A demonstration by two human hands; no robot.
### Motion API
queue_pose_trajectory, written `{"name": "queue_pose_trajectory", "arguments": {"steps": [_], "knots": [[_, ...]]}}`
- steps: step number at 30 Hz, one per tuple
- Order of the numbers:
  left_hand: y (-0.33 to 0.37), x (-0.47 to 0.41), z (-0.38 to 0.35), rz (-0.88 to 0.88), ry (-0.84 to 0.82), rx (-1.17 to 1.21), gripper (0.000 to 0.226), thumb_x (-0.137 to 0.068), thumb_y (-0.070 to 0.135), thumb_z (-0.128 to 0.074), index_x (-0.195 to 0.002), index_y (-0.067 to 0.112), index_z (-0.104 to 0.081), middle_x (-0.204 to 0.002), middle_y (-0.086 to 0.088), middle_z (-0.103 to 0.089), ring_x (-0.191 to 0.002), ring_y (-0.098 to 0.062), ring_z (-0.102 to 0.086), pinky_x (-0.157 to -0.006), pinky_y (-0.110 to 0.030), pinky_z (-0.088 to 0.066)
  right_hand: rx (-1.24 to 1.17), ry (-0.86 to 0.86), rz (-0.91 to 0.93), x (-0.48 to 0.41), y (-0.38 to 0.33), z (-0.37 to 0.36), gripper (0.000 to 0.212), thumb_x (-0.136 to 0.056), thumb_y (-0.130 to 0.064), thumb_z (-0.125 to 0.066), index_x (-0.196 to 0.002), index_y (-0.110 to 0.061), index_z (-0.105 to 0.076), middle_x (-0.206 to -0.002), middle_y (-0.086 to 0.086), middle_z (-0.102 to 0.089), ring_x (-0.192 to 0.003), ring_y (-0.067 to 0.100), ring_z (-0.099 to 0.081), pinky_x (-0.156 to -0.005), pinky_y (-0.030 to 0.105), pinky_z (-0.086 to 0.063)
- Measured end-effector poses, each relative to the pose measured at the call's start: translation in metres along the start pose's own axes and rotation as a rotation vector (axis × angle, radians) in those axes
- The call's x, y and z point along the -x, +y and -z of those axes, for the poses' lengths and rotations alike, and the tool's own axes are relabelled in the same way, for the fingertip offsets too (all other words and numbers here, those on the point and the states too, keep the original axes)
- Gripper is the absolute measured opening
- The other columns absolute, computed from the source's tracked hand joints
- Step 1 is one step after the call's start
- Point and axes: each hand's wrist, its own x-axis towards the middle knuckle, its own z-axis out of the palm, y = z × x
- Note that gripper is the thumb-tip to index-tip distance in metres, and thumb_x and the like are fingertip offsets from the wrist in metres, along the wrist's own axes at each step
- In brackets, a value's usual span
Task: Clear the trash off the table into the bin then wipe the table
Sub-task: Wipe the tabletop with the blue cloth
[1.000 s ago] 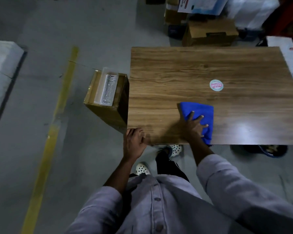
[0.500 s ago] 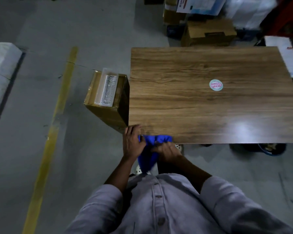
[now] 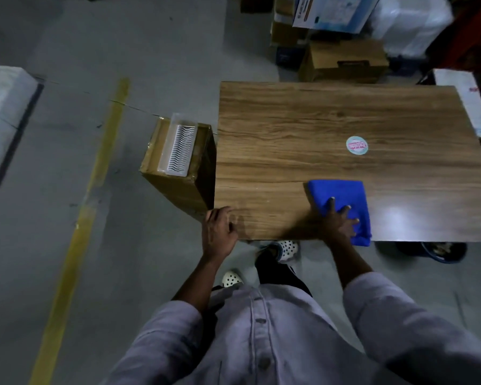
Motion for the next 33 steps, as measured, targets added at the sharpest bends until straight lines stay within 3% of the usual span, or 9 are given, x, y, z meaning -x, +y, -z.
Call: {"name": "queue_pose_trajectory", "arguments": {"steps": [4,8,12,14,17,20,23,27,33], "knots": [[-0.007,0.004,0.009,0.044,0.028,-0.001,0.04,-0.078,0.013,-0.062,-0.117,0.017,-0.066,-0.114,-0.007,-0.068,-0.112,-0.032,-0.054,-0.093,-0.041,-0.046,0.085,0.029,0.09,0.04,-0.07,-0.037,0.058,-0.111,-0.02,-0.021,-0.162,-0.029,0.005,-0.167,0.026,0.005,-0.144,0.065,-0.007,-0.105,0.076,-0.029],[-0.014,0.006,0.014,0.089,0.054,-0.029,0.042,-0.075,0.017,-0.057,-0.116,0.016,-0.067,-0.109,-0.008,-0.068,-0.109,-0.034,-0.054,-0.089,-0.043,-0.047,0.326,-0.026,0.495,0.091,-0.116,-0.07,0.058,-0.108,-0.029,-0.03,-0.162,-0.027,-0.009,-0.166,0.027,-0.004,-0.142,0.065,-0.016,-0.106,0.072,-0.033],[-0.014,0.0,0.018,0.097,0.112,-0.021,0.041,-0.074,0.013,-0.055,-0.113,0.016,-0.068,-0.109,-0.006,-0.069,-0.109,-0.031,-0.053,-0.091,-0.042,-0.047,0.207,-0.231,0.976,0.099,-0.117,-0.032,0.053,-0.086,-0.016,-0.058,-0.138,-0.025,-0.062,-0.139,0.011,-0.063,-0.12,0.03,-0.062,-0.104,0.033,-0.043],[-0.014,-0.004,0.019,0.079,0.151,-0.005,0.033,-0.077,0.007,-0.063,-0.109,0.018,-0.069,-0.107,-0.004,-0.069,-0.108,-0.029,-0.054,-0.09,-0.04,-0.046,-0.117,-0.241,0.942,0.084,-0.1,0.01,0.047,-0.071,-0.023,-0.056,-0.113,-0.022,-0.077,-0.108,0.004,-0.077,-0.1,0.022,-0.072,-0.093,0.031,-0.052],[-0.013,-0.007,0.017,0.106,0.149,0.002,0.031,-0.076,0.004,-0.071,-0.102,0.019,-0.072,-0.103,-0.002,-0.069,-0.106,-0.027,-0.053,-0.088,-0.038,-0.042,-0.295,0.084,0.667,0.049,-0.066,0.067,0.048,-0.071,-0.036,-0.051,-0.11,-0.022,-0.074,-0.096,0.011,-0.077,-0.09,0.031,-0.073,-0.078,0.039,-0.055],[-0.012,-0.008,0.009,0.105,0.099,-0.016,0.033,-0.072,0.003,-0.067,-0.1,0.019,-0.073,-0.102,-0.001,-0.069,-0.102,-0.028,-0.054,-0.087,-0.038,-0.043,-0.265,0.222,0.37,0.023,-0.034,0.086,0.034,-0.091,-0.029,-0.064,-0.122,-0.018,-0.066,-0.101,0.018,-0.073,-0.089,0.036,-0.069,-0.074,0.037,-0.049],[-0.007,-0.013,0.002,0.076,0.077,-0.018,0.03,-0.071,0.006,-0.062,-0.097,0.017,-0.073,-0.099,-0.002,-0.069,-0.099,-0.031,-0.058,-0.085,-0.038,-0.044,-0.115,0.084,0.198,0.0,-0.025,0.055,0.06,-0.096,-0.028,-0.064,-0.15,-0.014,-0.042,-0.139,0.028,-0.054,-0.124,0.044,-0.056,-0.098,0.044,-0.044],[0.005,-0.014,0.0,0.042,0.096,0.001,0.031,-0.072,0.001,-0.066,-0.098,0.017,-0.072,-0.102,-0.001,-0.07,-0.103,-0.03,-0.058,-0.087,-0.037,-0.044,0.094,0.026,0.272,0.015,-0.069,-0.003,0.074,-0.103,-0.032,-0.05,-0.163,-0.022,-0.007,-0.168,0.022,-0.003,-0.148,0.047,-0.027,-0.111,0.051,-0.037],[0.002,-0.006,0.003,0.069,0.048,-0.064,0.057,-0.072,0.012,-0.06,-0.129,0.015,-0.06,-0.125,-0.011,-0.061,-0.117,-0.037,-0.053,-0.099,-0.048,-0.046,0.379,0.012,0.63,0.062,-0.15,-0.053,0.068,-0.107,-0.034,-0.036,-0.162,-0.017,0.0,-0.167,0.024,-0.001,-0.15,0.052,-0.009,-0.11,0.06,-0.037]]}}
